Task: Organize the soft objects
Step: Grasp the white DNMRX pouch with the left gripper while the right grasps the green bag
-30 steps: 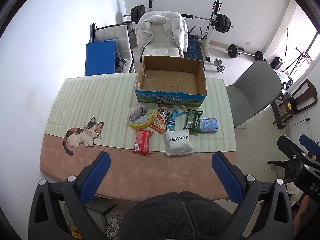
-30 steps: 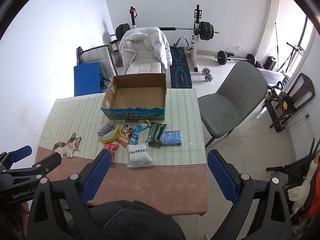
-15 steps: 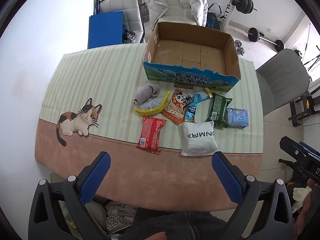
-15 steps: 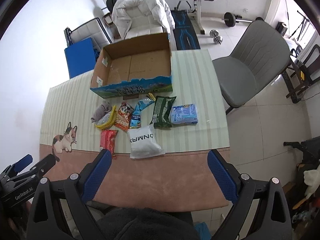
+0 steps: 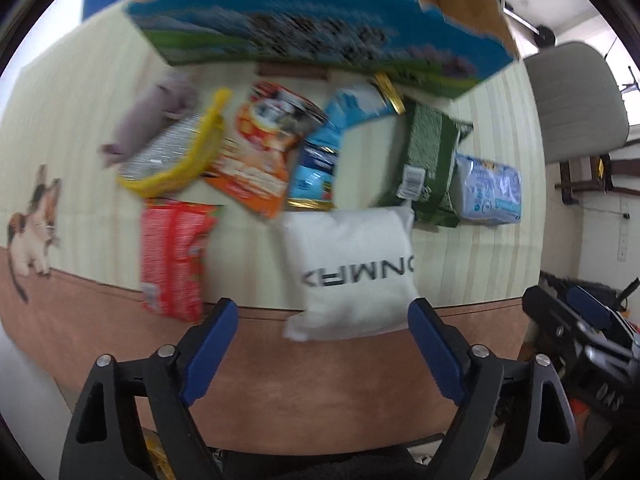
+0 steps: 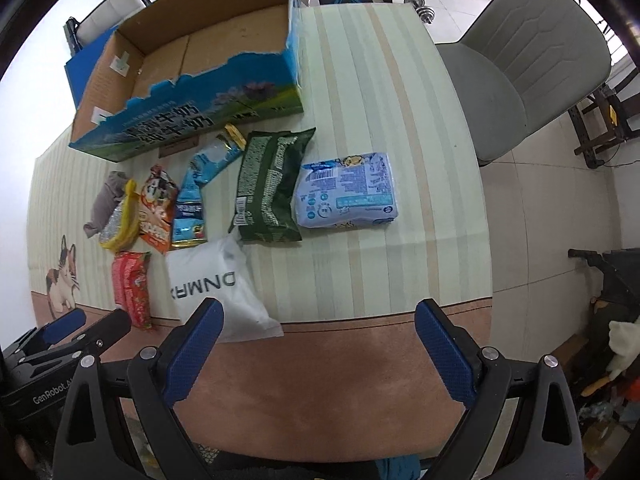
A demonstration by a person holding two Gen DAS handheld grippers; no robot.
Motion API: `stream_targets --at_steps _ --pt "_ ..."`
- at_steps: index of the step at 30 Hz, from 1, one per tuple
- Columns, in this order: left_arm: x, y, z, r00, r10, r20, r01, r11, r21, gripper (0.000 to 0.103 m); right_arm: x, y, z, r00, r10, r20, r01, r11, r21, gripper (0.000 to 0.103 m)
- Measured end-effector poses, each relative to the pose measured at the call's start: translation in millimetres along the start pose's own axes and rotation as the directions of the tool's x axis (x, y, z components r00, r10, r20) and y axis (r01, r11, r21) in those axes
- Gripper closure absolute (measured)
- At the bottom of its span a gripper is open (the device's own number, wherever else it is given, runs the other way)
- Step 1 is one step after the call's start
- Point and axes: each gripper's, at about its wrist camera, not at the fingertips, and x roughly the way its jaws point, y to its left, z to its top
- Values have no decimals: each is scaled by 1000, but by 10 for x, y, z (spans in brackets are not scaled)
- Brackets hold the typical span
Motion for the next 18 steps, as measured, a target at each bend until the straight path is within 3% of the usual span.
stream_targets --at_steps 5,8,11,12,18 --pt "554 -302 151 993 -6 -121 8 1000 13 18 280 -187 -18 999 -5 -40 6 1000 3 5" --pt "709 -403 199 989 102 -103 -98 994 42 18 329 -302 -7 999 -22 -28 23 1000 7 5" --pt "701 -400 209 989 123 -84 -120 992 40 19 328 -379 48 998 -57 37 56 998 9 5" --pt "686 -388 204 988 132 -75 -129 991 42 24 327 -389 70 998 -54 43 54 999 3 5" --pt "685 -213 163 987 125 -97 -122 992 41 16 378 -266 382 994 100 -42 -101 995 -3 5"
